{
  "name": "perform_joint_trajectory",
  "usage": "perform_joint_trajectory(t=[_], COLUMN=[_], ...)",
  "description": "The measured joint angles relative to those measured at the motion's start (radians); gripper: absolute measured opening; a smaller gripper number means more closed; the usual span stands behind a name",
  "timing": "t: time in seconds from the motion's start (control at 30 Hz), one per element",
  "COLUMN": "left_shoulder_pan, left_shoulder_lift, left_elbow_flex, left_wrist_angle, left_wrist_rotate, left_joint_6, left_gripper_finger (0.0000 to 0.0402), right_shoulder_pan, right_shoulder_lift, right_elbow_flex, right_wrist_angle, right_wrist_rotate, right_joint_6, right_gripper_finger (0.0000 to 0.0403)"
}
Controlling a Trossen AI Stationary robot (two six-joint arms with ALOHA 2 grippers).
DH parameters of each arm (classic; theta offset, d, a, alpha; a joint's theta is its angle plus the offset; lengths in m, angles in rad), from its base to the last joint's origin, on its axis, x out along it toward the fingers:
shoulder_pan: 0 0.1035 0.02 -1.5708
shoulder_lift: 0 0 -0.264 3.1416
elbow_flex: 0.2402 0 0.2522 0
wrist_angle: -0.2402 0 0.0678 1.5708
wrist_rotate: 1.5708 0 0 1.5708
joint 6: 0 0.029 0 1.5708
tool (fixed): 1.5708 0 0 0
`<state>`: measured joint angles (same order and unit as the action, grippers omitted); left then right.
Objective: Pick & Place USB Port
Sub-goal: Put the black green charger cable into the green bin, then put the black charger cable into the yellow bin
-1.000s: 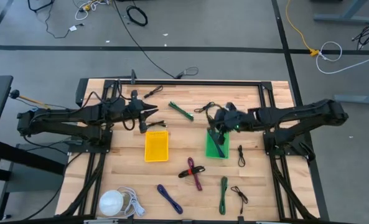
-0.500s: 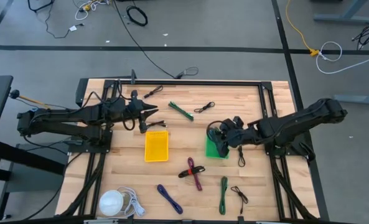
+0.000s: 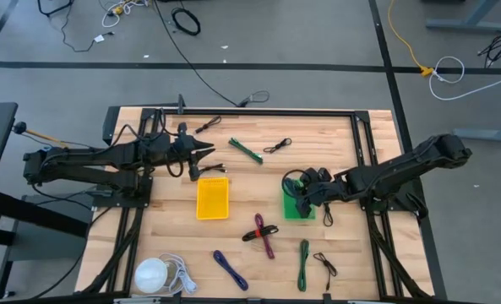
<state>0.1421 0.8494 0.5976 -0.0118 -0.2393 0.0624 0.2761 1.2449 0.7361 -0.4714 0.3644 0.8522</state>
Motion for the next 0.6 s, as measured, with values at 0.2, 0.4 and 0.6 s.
perform_joint_trajectory(t=[0.2, 0.4, 0.6], left_shoulder_pan=[0.0, 0.0, 0.0], left_shoulder_lift=[0.0, 0.0, 0.0], left_elbow_flex=[0.0, 0.0, 0.0], left_wrist_angle=[0.0, 0.0, 0.0], left_wrist_rotate=[0.0, 0.0, 0.0], left_joint_6=[0.0, 0.0, 0.0], left_gripper_finger=[0.0069, 0.0069, 0.0069], right_shoulder_pan=[-0.021, -0.046, -0.06], right_shoulder_lift=[0.0, 0.0, 0.0], right_elbow_flex=[-0.054, -0.064, -0.064], right_wrist_angle=[0.066, 0.067, 0.099], right_wrist_rotate=[0.005, 0.018, 0.011], right_joint_6=[0.0, -0.021, -0.061], right_gripper_finger=[0.0021, 0.01, 0.0155])
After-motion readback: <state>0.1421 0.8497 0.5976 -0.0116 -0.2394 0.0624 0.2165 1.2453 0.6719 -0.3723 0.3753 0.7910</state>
